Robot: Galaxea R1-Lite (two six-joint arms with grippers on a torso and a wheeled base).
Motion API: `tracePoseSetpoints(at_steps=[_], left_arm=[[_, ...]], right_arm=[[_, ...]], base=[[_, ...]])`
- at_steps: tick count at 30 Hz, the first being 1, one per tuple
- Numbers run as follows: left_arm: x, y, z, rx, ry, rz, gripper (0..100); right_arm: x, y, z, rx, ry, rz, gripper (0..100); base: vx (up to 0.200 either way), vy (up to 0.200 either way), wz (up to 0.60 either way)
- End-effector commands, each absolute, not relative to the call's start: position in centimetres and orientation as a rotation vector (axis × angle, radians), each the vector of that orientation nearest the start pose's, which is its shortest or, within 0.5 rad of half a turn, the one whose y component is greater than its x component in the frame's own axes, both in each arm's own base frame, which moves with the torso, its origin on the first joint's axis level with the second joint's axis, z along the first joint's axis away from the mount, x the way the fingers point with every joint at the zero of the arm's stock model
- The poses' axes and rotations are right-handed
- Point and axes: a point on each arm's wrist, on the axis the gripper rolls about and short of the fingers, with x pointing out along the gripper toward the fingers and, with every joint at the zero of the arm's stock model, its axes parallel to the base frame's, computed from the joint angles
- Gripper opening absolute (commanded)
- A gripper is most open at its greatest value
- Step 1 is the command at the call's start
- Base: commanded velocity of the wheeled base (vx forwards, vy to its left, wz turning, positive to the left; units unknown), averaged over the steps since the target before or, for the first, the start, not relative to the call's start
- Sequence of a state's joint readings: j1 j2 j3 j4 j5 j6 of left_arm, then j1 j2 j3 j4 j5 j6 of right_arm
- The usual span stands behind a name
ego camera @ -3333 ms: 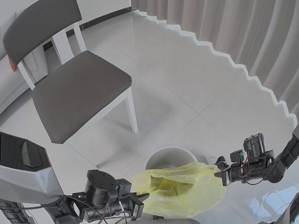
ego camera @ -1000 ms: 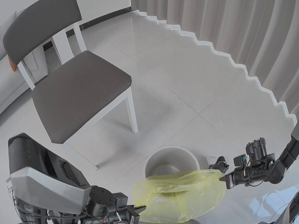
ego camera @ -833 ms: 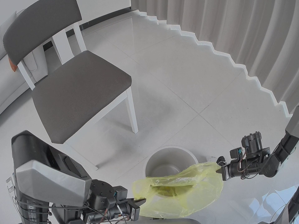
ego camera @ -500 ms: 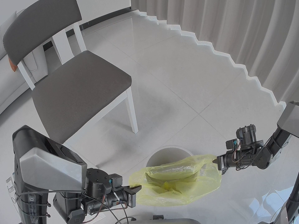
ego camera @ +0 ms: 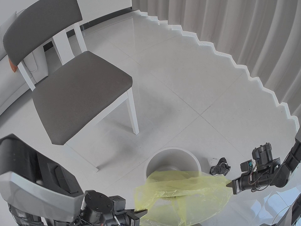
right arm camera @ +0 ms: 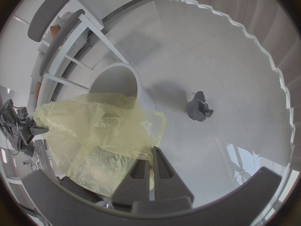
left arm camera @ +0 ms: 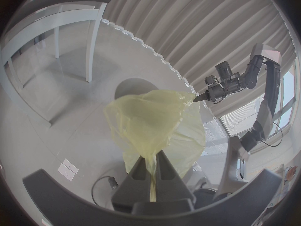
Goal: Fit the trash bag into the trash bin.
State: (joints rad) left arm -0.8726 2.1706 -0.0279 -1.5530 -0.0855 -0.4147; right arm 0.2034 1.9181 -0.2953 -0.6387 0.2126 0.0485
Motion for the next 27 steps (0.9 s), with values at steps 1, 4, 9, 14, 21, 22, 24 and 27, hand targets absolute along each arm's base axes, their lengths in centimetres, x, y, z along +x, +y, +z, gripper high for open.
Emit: tracePoseSetpoints(at_steps=[1, 4, 9, 14, 21, 22, 24, 27], left_arm=[[12.9, -17.5, 1.1, -0.142, 0.727, -0.830, 0], [12.9, -17.5, 1.0, -0.139, 0.732, -0.829, 0], [13.0, -17.5, 0.4, -0.133, 0.757, -0.816, 0], [13.2, -17.4, -0.8, -0.114, 0.807, -0.798, 0], [18.4, -16.9, -2.2, -0.212, 0.770, -0.738, 0], [19.3, -16.8, -2.6, -0.222, 0.763, -0.730, 0], [20.5, -16.7, -3.2, -0.230, 0.747, -0.703, 0], [21.8, -16.3, -3.4, -0.249, 0.722, -0.674, 0]], right_arm=[[20.1, 4.5, 3.1, 0.050, 0.968, 0.358, 0], [20.1, 4.5, 3.0, 0.050, 0.971, 0.358, 0], [20.6, 4.6, 2.8, 0.051, 0.976, 0.356, 0], [22.4, 4.9, 1.6, 0.052, 1.006, 0.350, 0], [29.1, 4.7, -1.2, 0.046, 0.981, 0.332, 0], [30.0, 4.6, -1.7, 0.050, 0.979, 0.325, 0], [31.4, 4.4, -2.4, 0.055, 0.979, 0.315, 0], [33.1, 4.3, -2.7, 0.068, 0.981, 0.306, 0]], base=[[0.000, 0.000, 0.00], [0.000, 0.000, 0.00], [0.000, 0.000, 0.00], [0.000, 0.000, 0.00], [0.000, 0.000, 0.00], [0.000, 0.000, 0.00], [0.000, 0.000, 0.00], [0.000, 0.000, 0.00]])
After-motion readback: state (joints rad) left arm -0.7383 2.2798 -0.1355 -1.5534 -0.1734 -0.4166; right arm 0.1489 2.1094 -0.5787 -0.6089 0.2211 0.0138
